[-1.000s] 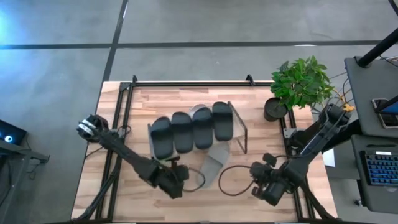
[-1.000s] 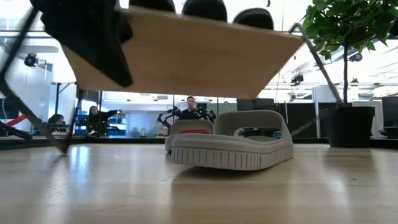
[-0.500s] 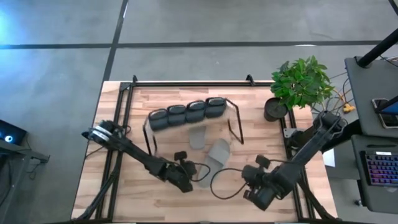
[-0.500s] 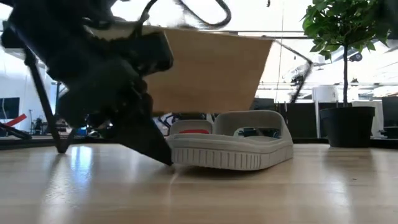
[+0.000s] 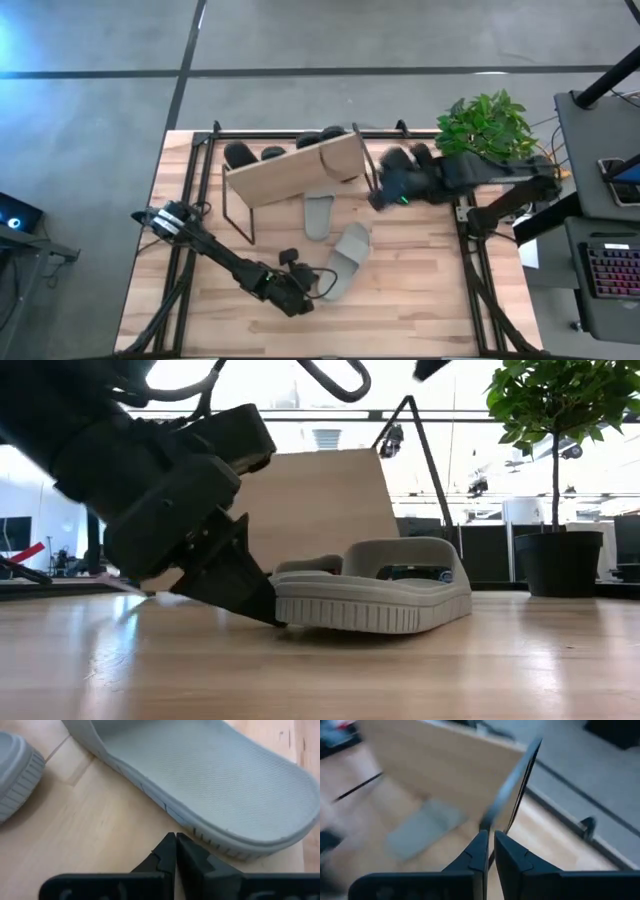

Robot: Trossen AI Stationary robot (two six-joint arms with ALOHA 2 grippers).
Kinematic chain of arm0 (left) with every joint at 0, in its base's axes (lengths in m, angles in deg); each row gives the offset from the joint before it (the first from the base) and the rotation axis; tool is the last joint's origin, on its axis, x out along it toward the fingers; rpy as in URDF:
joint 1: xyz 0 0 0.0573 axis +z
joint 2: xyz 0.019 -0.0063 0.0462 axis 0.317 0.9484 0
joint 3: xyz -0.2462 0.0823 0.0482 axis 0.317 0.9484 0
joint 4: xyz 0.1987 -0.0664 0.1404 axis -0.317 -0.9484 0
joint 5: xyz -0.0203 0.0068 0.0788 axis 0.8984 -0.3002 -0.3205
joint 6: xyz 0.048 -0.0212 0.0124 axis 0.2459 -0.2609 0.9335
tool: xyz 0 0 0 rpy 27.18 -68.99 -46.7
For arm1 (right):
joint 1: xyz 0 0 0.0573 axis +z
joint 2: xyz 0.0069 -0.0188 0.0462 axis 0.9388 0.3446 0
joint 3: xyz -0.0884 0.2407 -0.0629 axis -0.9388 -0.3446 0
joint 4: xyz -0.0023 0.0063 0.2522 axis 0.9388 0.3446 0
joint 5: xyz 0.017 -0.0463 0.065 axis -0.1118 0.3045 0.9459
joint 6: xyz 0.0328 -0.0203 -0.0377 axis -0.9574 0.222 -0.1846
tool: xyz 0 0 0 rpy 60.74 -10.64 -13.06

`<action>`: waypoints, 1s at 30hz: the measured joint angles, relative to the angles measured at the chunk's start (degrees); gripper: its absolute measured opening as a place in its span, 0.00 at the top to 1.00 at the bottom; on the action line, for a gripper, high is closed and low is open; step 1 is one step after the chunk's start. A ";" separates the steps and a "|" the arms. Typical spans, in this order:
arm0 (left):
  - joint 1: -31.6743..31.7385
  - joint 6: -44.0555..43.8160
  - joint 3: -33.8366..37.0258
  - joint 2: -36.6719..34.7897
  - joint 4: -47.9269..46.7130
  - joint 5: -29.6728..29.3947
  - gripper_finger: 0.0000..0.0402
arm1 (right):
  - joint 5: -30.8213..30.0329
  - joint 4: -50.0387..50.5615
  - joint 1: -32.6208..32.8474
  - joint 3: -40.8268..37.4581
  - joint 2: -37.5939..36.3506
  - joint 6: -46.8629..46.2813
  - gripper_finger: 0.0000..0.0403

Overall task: Pick and place slides into the shelf
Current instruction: Move the gray slipper to the top center of the table

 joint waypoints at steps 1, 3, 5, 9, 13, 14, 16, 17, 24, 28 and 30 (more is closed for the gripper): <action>-0.36 -0.72 0.01 0.69 1.06 -0.80 1.00 | 0.06 -1.37 -1.50 0.07 0.37 2.11 0.94; -1.26 -2.99 0.01 2.18 3.30 -2.23 1.00 | 0.68 -4.16 -3.92 1.01 0.93 6.06 0.94; -2.15 -4.90 -0.01 3.66 4.93 -3.90 1.00 | 2.36 -4.89 -6.53 1.74 1.96 9.26 0.94; -3.29 -5.93 -0.63 5.09 5.14 -5.18 1.00 | 4.68 -5.54 -12.17 2.05 6.59 13.79 0.94; -3.38 -5.97 -0.59 4.88 5.16 -5.28 1.00 | 7.44 -6.69 -16.08 2.48 11.16 16.85 0.94; -3.39 -6.00 -0.58 4.84 5.25 -5.46 1.00 | 7.57 -7.65 -16.67 2.46 12.29 18.04 0.94; -3.46 -6.07 -0.68 4.84 5.32 -5.81 1.00 | 7.74 -9.87 -17.53 2.15 14.85 19.92 0.94; -3.54 -6.16 -0.91 4.86 5.09 -5.95 1.00 | 8.06 -11.38 -17.78 2.10 15.82 20.69 0.94; -4.25 -8.97 -1.31 4.85 5.07 -6.55 1.00 | 12.55 -16.02 -18.44 4.74 20.29 22.44 0.94; -4.66 -8.89 -2.50 4.22 4.71 -4.93 1.00 | 12.56 -16.23 -18.47 7.05 20.16 22.96 0.94; -4.83 -8.79 -2.85 3.44 4.72 -2.83 1.00 | 12.56 -15.93 -18.41 7.81 19.52 22.75 0.94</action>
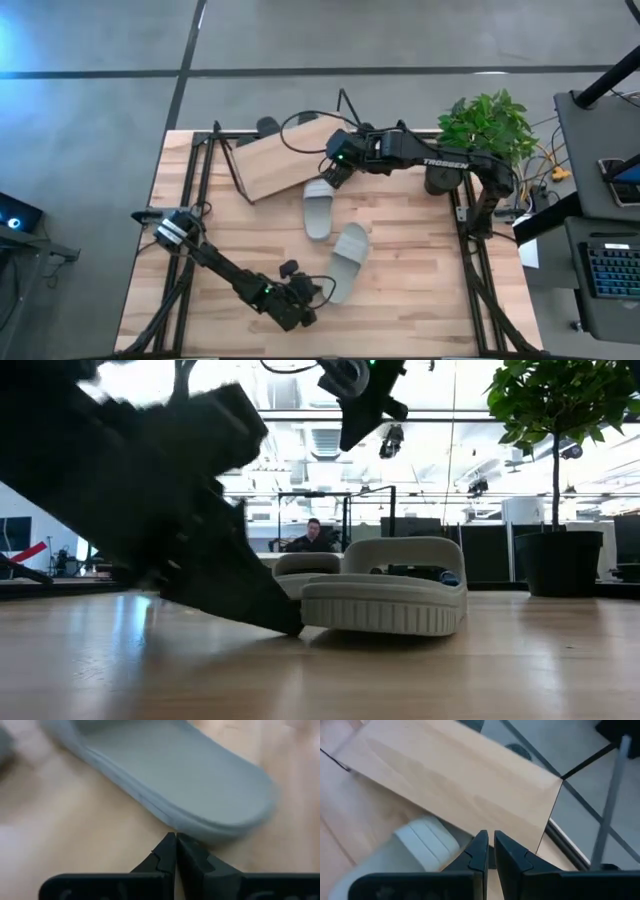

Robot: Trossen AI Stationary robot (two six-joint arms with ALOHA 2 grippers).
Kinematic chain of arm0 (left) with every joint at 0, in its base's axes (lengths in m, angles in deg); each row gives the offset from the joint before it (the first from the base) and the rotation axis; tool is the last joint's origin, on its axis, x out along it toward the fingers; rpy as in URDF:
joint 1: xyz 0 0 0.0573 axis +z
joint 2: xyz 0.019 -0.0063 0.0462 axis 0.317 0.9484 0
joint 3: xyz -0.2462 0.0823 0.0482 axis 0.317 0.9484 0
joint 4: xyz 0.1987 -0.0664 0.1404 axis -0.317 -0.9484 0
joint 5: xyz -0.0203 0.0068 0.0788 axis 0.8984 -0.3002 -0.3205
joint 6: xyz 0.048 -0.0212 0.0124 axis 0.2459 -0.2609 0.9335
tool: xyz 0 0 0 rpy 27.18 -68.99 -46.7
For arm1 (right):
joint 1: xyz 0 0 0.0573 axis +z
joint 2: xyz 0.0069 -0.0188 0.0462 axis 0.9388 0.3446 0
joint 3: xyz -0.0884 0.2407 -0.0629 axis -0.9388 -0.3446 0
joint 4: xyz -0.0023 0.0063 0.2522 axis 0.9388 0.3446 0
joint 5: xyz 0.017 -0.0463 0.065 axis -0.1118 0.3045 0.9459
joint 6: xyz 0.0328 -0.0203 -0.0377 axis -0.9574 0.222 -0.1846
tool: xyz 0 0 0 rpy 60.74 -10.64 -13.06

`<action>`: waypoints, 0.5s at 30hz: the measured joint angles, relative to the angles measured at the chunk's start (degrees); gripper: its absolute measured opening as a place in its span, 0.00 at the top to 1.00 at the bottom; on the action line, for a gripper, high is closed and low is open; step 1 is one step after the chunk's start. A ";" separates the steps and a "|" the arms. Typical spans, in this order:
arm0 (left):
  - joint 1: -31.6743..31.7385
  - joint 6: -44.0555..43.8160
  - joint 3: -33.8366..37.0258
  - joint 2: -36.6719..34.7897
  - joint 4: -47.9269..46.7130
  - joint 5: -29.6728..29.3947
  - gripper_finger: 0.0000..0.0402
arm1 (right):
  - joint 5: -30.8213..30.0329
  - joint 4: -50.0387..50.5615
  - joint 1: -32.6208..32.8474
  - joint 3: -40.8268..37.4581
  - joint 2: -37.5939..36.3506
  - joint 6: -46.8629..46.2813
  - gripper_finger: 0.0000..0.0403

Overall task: Pick and place slides into the shelf
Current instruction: Move the gray slipper to the top center of the table

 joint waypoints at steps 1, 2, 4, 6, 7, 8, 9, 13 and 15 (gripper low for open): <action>-0.12 0.00 -0.09 -0.32 0.05 0.70 1.00 | 0.00 0.38 0.09 0.16 -0.29 -0.20 0.94; -0.23 0.06 -0.11 -0.69 0.05 0.72 1.00 | 0.04 0.69 0.26 0.26 -0.48 -0.38 0.94; -0.23 0.15 -0.20 -1.18 0.27 0.52 1.00 | 0.08 1.86 0.58 0.38 -0.94 -1.05 0.94; -0.18 0.01 -0.28 -1.27 0.36 0.07 1.00 | 0.43 3.89 1.16 0.38 -1.53 -1.61 0.94; -0.20 -0.07 -0.26 -1.27 0.26 0.00 1.00 | 0.44 5.03 1.58 0.38 -1.88 -2.06 0.94; -0.20 -0.07 -0.26 -1.27 0.20 0.00 1.00 | 0.45 6.20 2.10 0.30 -2.23 -2.45 0.94; -0.23 -0.07 -0.34 -1.27 0.17 0.12 1.00 | 0.44 6.90 2.77 0.00 -2.52 -2.82 0.94; -0.30 -0.07 -0.92 -1.33 0.29 0.43 1.00 | 0.48 8.11 6.33 -1.25 -3.54 -4.29 0.94; -0.20 -0.07 -1.56 -1.34 0.23 0.30 1.00 | 0.48 10.33 8.47 -1.58 -3.82 -5.24 0.94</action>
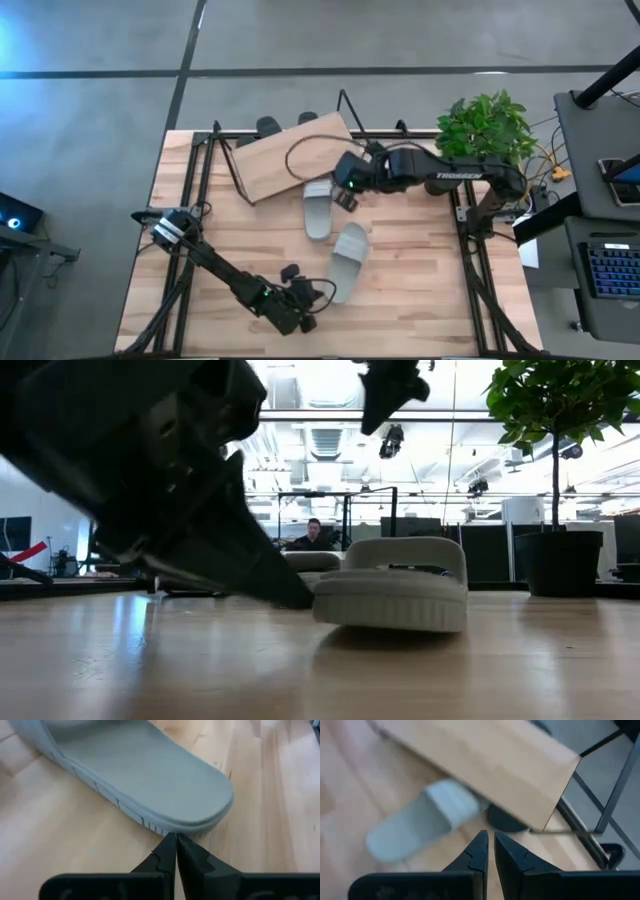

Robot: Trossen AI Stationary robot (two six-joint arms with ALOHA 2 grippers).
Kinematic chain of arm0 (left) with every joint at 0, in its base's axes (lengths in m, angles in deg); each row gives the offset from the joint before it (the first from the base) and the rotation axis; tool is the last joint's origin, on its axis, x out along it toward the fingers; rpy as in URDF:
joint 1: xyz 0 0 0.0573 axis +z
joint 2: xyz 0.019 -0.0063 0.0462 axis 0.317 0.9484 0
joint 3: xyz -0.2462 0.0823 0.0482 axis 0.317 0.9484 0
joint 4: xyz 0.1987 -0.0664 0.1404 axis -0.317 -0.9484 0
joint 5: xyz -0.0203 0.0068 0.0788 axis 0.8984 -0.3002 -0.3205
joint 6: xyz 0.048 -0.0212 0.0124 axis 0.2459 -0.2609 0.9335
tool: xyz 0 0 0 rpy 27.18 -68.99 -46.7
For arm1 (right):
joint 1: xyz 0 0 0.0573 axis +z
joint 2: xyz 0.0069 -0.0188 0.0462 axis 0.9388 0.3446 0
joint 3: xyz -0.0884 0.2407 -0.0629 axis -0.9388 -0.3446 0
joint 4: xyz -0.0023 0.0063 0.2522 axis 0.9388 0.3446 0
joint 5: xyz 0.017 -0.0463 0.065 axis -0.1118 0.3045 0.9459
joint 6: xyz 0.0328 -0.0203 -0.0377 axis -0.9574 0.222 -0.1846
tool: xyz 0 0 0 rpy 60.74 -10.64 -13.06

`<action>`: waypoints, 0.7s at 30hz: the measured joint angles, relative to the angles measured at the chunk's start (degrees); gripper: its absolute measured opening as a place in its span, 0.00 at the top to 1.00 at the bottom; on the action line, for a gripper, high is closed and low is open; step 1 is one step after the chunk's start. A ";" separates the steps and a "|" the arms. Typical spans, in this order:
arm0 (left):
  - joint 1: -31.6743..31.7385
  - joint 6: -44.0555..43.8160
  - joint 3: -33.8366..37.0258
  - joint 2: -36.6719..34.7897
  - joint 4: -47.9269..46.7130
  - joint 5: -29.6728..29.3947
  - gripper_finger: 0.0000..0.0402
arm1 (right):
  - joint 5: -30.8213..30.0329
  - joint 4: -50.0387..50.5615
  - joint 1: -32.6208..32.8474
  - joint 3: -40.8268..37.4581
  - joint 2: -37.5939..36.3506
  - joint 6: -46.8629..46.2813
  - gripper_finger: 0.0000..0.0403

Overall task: Pick and place slides into the shelf
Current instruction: Move the gray slipper to the top center of the table

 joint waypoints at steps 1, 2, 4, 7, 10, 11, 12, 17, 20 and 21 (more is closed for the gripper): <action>0.00 0.00 -0.38 -0.02 0.06 0.00 1.00 | -0.02 1.27 1.15 -0.28 -0.07 -0.47 0.94; 0.00 0.02 -0.82 -0.04 0.06 0.13 1.00 | 0.01 2.55 2.33 -0.71 -0.08 -1.34 0.94; 0.00 0.24 -1.69 -0.08 0.11 0.97 1.00 | 0.60 5.18 4.84 -2.22 -0.08 -4.21 0.94; -0.30 1.56 -2.37 -0.15 0.12 2.74 1.00 | 2.86 6.24 9.45 -6.99 -0.14 -8.26 0.94; -1.21 1.43 -2.41 -0.16 0.04 3.03 1.00 | 4.19 5.54 14.58 -12.59 -0.21 -13.28 0.94; -1.57 1.41 -2.40 -0.29 -0.11 3.08 1.00 | 5.45 4.60 16.08 -14.30 -0.22 -15.16 0.94; -1.91 1.40 -2.39 -0.44 -0.39 3.06 1.00 | 6.98 3.06 17.49 -16.11 -0.27 -17.02 0.94; -3.22 -0.13 -2.38 -1.59 -1.81 3.06 1.00 | 10.71 -10.61 22.70 -23.80 0.16 -23.48 0.94; -4.22 -0.21 -2.37 -3.42 -4.96 2.99 1.00 | 11.70 -19.12 23.24 -26.98 0.16 -26.42 0.94; -4.58 -0.21 -2.37 -4.08 -6.22 2.99 1.00 | 11.87 -20.82 23.18 -27.79 0.16 -27.09 0.94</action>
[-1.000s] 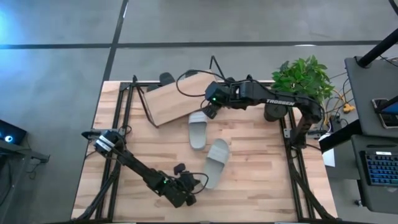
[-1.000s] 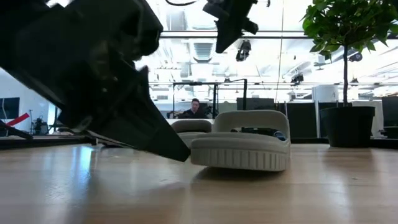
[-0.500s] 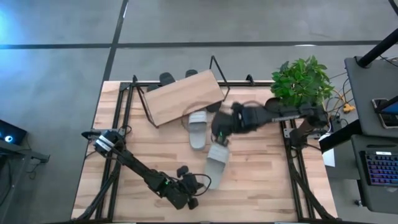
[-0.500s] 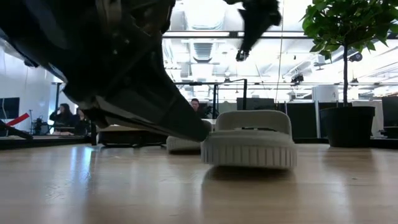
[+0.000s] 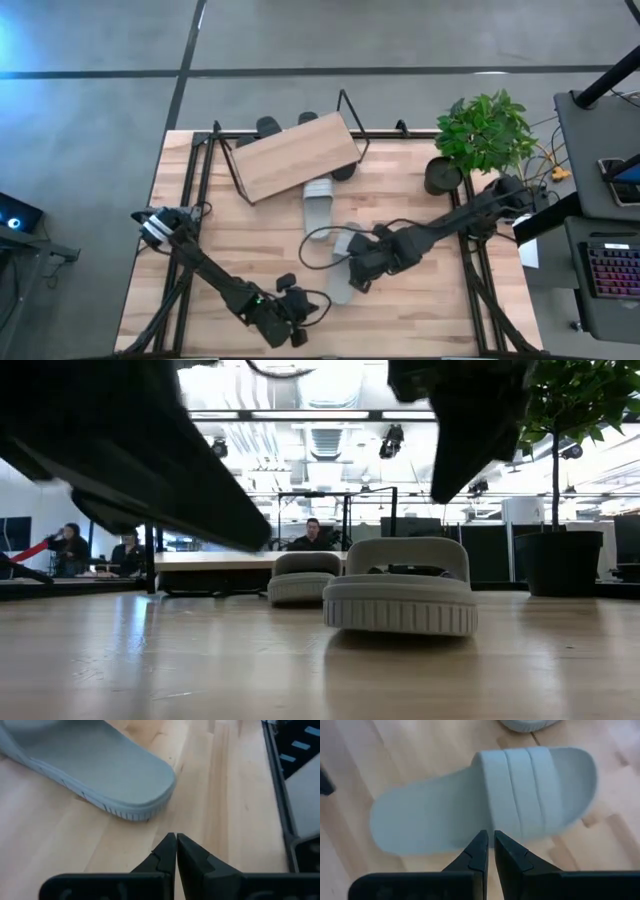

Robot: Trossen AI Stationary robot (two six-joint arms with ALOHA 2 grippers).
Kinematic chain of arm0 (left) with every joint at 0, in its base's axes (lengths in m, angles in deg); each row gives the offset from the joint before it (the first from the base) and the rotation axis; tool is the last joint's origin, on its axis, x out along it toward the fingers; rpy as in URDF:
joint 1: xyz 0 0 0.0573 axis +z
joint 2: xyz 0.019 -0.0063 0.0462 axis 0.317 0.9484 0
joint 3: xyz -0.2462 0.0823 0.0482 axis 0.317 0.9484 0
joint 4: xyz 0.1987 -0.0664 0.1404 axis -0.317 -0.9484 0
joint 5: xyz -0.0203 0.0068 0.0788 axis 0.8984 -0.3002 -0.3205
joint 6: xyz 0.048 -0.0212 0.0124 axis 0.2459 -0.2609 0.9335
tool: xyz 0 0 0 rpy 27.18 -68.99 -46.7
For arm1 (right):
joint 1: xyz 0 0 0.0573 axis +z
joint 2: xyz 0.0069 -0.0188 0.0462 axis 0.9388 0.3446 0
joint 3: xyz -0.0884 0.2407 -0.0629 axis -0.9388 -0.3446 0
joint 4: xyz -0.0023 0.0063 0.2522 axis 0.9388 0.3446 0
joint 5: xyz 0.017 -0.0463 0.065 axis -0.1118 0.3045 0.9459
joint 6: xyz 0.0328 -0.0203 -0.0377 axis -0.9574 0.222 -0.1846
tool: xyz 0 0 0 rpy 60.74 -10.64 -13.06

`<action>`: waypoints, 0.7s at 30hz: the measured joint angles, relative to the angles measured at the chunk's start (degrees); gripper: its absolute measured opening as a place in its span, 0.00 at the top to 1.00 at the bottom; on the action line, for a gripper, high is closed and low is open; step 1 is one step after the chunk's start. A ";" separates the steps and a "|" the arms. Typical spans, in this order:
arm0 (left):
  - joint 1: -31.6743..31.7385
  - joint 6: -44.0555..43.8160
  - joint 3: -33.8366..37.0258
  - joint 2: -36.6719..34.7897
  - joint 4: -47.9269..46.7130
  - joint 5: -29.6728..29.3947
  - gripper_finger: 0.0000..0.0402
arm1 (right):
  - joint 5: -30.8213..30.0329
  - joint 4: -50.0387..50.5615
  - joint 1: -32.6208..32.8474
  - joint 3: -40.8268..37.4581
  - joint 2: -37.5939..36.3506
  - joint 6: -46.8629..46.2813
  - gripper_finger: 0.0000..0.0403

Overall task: Pick and place slides into the shelf
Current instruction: Move the gray slipper to the top center of the table

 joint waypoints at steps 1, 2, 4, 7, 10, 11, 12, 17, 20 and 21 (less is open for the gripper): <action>-0.35 -0.02 0.01 -0.70 -1.08 0.00 1.00 | 0.04 -1.42 -0.06 -0.73 0.02 -0.56 0.94; -0.69 -0.01 0.06 -1.50 -2.28 0.03 1.00 | 0.07 -2.56 -0.08 -1.31 0.02 -0.97 0.94; -1.40 -0.02 0.13 -3.50 -4.70 0.19 1.00 | 0.07 -4.71 -0.13 -2.48 0.02 -1.68 0.94; -2.31 -0.03 0.13 -6.47 -7.39 0.23 1.00 | 2.81 -7.66 -0.05 -4.60 0.02 -2.46 0.94; -3.19 -0.21 0.42 -9.17 -9.77 0.30 1.00 | 5.23 -12.94 0.19 -7.03 0.02 -3.35 0.94; -3.57 -0.91 0.64 -10.07 -10.91 0.51 1.00 | 5.12 -14.00 0.23 -7.88 0.02 -3.72 0.94; -3.95 -1.71 0.92 -10.80 -12.44 0.50 1.00 | 5.02 -14.78 0.24 -8.55 0.04 -3.73 0.94; -6.53 -8.46 1.65 -13.64 -21.36 1.87 1.00 | 4.88 -19.17 -1.84 -11.94 0.04 -3.19 0.94; -8.40 -13.08 1.88 -14.54 -25.10 2.46 1.00 | 4.77 -20.49 -3.50 -13.94 0.04 -1.71 0.95; -8.93 -14.23 1.88 -14.70 -25.91 2.45 1.00 | 4.78 -20.68 -4.24 -14.51 0.04 -1.31 0.95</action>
